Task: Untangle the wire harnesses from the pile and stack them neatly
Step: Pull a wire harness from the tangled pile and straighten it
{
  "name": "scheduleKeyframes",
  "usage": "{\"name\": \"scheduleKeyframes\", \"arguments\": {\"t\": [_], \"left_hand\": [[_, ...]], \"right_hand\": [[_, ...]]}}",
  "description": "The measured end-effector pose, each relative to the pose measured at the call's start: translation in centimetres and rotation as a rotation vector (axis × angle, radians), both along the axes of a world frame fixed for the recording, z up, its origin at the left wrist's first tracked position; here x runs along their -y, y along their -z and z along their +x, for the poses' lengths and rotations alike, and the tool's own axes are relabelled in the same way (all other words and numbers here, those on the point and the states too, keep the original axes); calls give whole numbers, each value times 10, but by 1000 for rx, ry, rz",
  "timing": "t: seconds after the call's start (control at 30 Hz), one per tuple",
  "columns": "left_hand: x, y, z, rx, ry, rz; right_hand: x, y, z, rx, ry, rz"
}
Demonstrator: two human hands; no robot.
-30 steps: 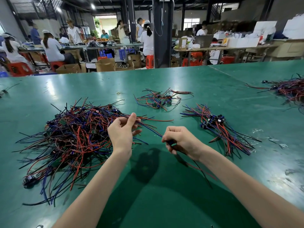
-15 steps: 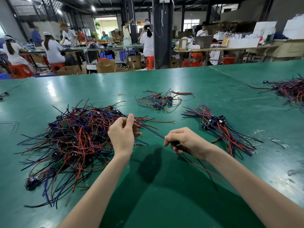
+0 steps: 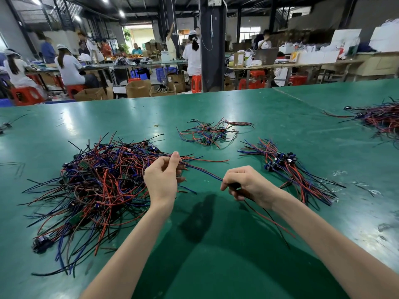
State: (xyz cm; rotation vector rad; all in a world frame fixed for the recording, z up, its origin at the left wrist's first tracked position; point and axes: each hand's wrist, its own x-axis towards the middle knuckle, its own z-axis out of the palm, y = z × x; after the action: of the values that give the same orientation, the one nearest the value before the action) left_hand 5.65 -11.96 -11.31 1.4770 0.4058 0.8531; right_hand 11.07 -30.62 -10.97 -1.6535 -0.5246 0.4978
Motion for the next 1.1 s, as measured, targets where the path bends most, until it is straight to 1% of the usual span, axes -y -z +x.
{"name": "scheduleKeyframes", "arguments": {"t": [0.1, 0.27, 0.37, 0.5, 0.6, 0.7, 0.8, 0.9, 1.0, 1.1], "left_hand": [[1, -3, -1, 11, 76, -180], [2, -7, -3, 12, 125, -328], [1, -11, -3, 16, 170, -426], [3, -17, -5, 10, 335, -536], [10, -19, -6, -25, 436, -575], [11, -23, -5, -27, 434, -611], [8, -22, -5, 18, 331, -595], [6, -17, -4, 44, 203, -520], [6, -13, -4, 11, 112, -376], [4, -9, -4, -11, 57, -192]], "right_hand": [[0, 0, 0, -8, 12, 31], [0, -3, 0, -35, 10, 73], [-1, -2, 1, 5, 37, 13], [-3, 4, 2, 43, 85, -132], [-3, 5, 5, 34, 106, -138], [2, 3, 7, 85, 102, -123], [5, 1, 5, 194, 26, -150], [3, 0, -2, 310, -74, -199], [-1, -1, -12, 457, -161, -256], [-5, -1, -18, 527, -225, -247]]}}
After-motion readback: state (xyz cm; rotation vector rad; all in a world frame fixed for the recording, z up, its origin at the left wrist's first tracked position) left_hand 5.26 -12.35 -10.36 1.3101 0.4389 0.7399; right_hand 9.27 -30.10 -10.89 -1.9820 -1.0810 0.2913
